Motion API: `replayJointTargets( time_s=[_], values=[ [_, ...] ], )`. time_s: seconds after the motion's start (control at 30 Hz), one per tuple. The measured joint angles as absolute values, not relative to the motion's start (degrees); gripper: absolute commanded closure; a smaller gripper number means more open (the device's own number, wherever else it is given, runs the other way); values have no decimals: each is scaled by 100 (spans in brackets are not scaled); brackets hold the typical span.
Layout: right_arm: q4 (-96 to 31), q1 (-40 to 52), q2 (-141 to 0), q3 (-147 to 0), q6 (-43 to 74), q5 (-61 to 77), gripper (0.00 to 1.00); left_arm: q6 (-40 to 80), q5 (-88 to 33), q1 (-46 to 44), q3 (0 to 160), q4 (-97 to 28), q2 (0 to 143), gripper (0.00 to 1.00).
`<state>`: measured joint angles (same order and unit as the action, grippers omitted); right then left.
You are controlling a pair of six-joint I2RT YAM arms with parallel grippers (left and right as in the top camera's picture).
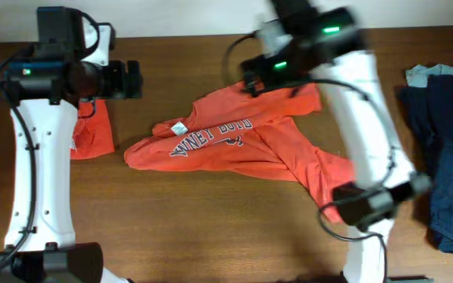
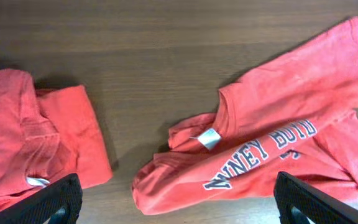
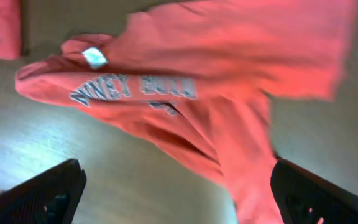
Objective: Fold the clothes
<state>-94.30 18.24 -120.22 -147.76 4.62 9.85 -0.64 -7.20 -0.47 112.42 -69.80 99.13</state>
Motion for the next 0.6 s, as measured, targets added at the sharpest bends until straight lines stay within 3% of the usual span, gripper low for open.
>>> replayJointTargets(
  time_s=[0.37,0.5,0.6],
  values=[
    [-9688,1319,-9800,-14667,1076,781,1,54,-733,-320,11260,-7426,9480,1],
    [-9695,1319,-9421,-13469,1173,591,1,-314,-738,-854,11273,-7319,9601,2],
    [-9682,1219,-9275,-11743,1197,235,1,-521,-755,-1011,11275,-7063,9813,1]
  ],
)
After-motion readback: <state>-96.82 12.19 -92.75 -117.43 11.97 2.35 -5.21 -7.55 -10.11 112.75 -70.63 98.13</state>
